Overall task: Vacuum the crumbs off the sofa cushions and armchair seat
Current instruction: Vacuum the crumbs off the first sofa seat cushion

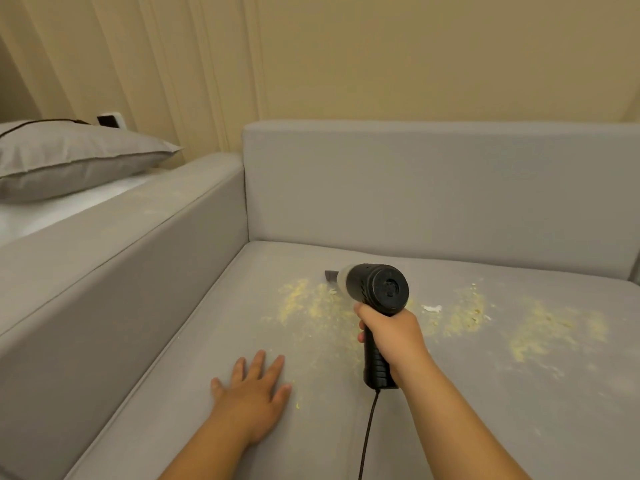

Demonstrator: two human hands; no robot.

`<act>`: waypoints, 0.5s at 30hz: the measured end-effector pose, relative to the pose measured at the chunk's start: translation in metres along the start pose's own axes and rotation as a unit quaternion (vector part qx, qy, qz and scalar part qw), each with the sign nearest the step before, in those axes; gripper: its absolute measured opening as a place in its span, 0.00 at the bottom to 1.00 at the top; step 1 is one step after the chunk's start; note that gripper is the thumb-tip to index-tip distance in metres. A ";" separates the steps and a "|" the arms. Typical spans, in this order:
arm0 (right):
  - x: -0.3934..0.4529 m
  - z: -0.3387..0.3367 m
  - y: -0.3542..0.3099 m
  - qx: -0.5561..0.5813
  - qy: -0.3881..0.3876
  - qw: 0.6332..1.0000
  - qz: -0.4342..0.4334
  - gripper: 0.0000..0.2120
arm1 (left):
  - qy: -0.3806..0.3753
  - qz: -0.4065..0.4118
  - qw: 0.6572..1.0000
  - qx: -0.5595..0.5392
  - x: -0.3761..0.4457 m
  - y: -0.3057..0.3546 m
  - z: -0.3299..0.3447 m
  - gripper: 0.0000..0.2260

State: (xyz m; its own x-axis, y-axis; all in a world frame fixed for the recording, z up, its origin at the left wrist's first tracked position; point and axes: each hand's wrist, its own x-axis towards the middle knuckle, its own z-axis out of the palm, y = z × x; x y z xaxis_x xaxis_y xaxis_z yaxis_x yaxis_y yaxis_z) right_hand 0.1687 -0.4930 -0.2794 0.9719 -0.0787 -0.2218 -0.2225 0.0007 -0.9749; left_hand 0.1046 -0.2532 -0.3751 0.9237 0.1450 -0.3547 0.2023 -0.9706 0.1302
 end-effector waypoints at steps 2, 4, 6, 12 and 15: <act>0.000 0.000 0.003 -0.014 0.002 1.000 0.002 0.07 | 0.002 0.000 1.000 0.000 0.000 0.000 0.001 0.29; 0.000 0.000 0.004 -0.023 0.001 1.000 0.002 0.08 | 0.002 0.000 1.000 -0.003 0.000 0.000 0.002 0.29; 0.000 -0.001 0.003 -0.025 0.001 1.000 0.003 0.07 | 0.001 0.001 1.000 -0.007 0.001 -0.001 0.002 0.28; -0.003 0.000 0.003 -0.038 -0.010 0.999 0.007 0.07 | 0.006 0.001 1.000 -0.010 0.004 -0.002 0.002 0.28; -0.004 0.000 0.004 -0.038 -0.008 0.999 0.007 0.06 | 0.005 0.001 1.000 -0.005 0.002 -0.001 0.000 0.28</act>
State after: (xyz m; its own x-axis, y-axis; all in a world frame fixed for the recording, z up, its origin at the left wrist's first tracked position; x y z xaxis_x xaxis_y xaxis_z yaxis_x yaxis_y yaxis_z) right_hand 0.1644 -0.4923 -0.2821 0.9698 -0.0626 -0.2359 -0.2402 -0.0738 -0.9679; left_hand 0.1062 -0.2525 -0.3763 0.9272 0.1442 -0.3458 0.2032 -0.9689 0.1409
